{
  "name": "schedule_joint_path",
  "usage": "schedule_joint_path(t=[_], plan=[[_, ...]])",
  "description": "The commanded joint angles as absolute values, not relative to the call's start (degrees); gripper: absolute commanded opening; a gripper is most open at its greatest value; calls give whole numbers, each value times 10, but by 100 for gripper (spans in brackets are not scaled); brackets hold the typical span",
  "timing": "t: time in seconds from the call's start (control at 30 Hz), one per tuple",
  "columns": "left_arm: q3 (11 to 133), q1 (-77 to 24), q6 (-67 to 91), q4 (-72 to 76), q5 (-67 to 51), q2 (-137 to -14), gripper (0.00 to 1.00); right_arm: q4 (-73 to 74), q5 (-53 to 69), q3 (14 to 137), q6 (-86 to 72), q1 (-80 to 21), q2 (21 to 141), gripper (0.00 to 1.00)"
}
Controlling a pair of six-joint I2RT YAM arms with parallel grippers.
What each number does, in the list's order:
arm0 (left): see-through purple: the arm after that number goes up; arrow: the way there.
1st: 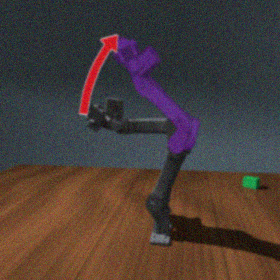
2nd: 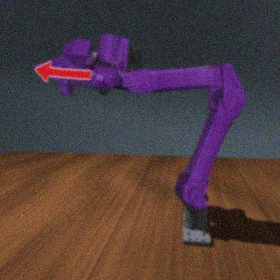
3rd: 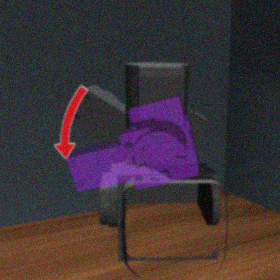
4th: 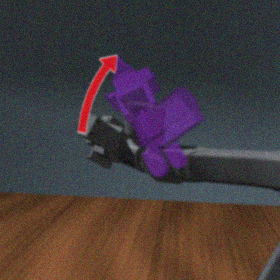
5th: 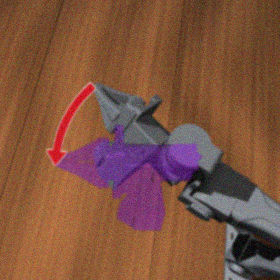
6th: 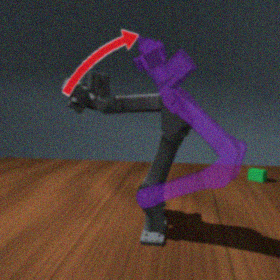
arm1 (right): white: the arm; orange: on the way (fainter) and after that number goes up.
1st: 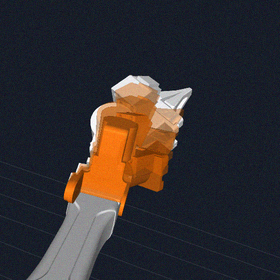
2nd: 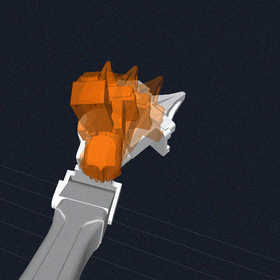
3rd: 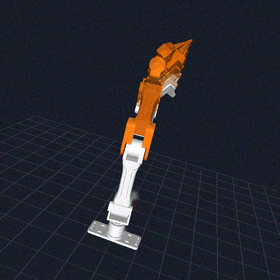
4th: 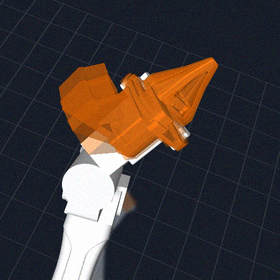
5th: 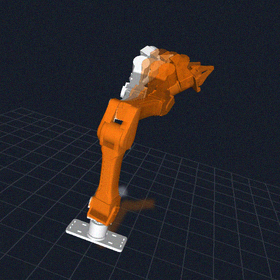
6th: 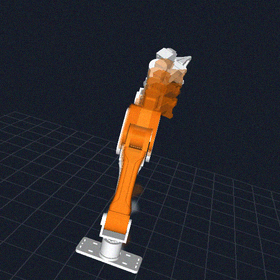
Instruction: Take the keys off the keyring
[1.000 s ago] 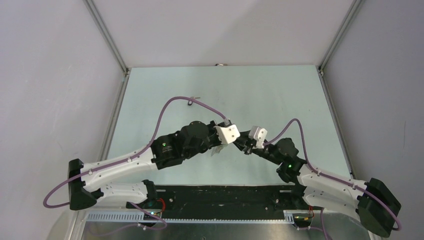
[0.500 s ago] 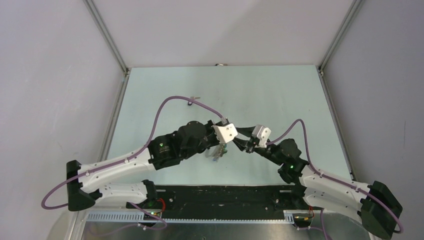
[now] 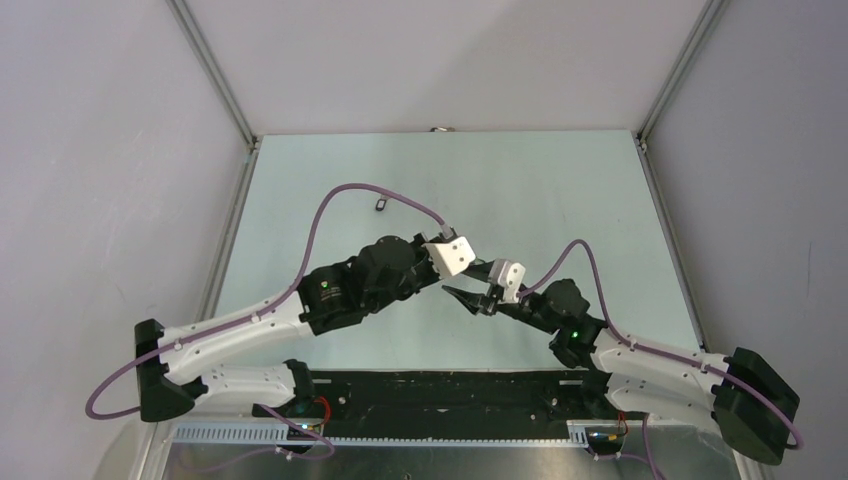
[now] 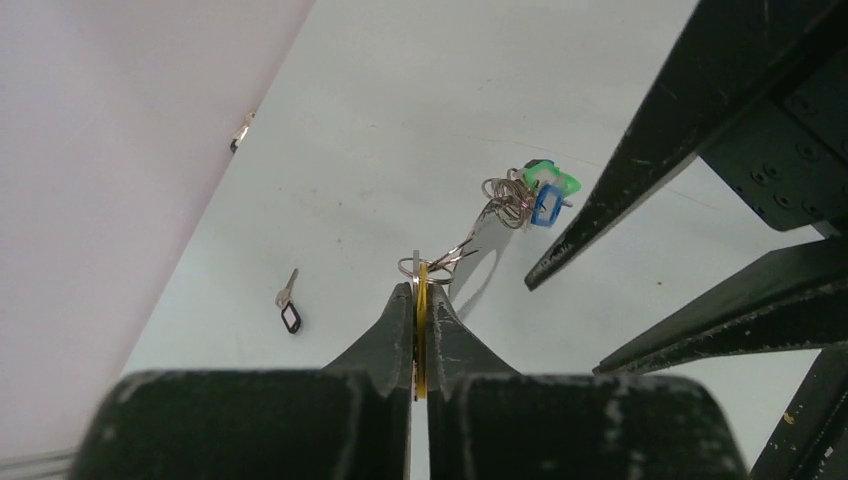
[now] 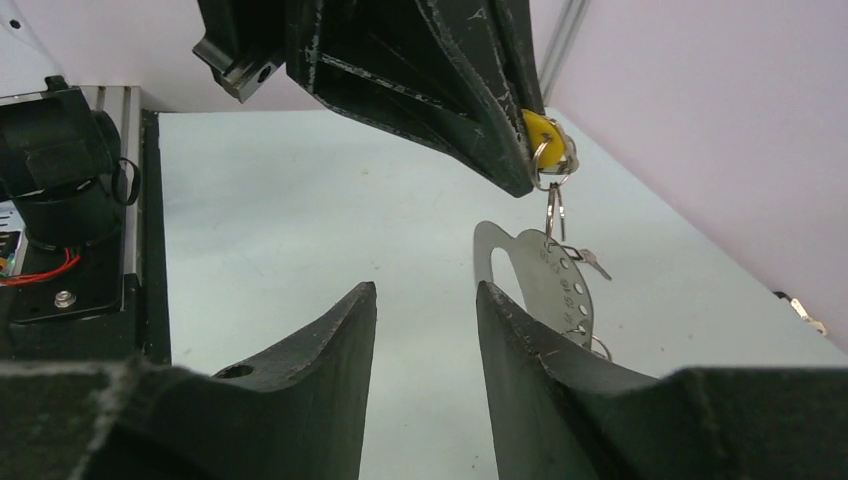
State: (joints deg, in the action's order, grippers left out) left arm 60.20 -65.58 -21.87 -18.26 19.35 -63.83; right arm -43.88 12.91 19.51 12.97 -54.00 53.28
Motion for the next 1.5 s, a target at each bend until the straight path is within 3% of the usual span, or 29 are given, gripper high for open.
schedule_joint_path(t=[0.0, 0.63, 1.23, 1.47], plan=[[632, -650, -208, -163, 209, -622, 0, -463, 120, 200, 144, -546, 529, 46], [636, -639, -198, -166, 151, -623, 0, -479, 137, 205, 114, -525, 564, 51], [632, -639, -192, -172, 42, -607, 0, -493, 234, 210, 56, -474, 575, 67], [634, -639, -190, -173, 74, -607, 0, -474, 251, 212, 57, -472, 554, 69]])
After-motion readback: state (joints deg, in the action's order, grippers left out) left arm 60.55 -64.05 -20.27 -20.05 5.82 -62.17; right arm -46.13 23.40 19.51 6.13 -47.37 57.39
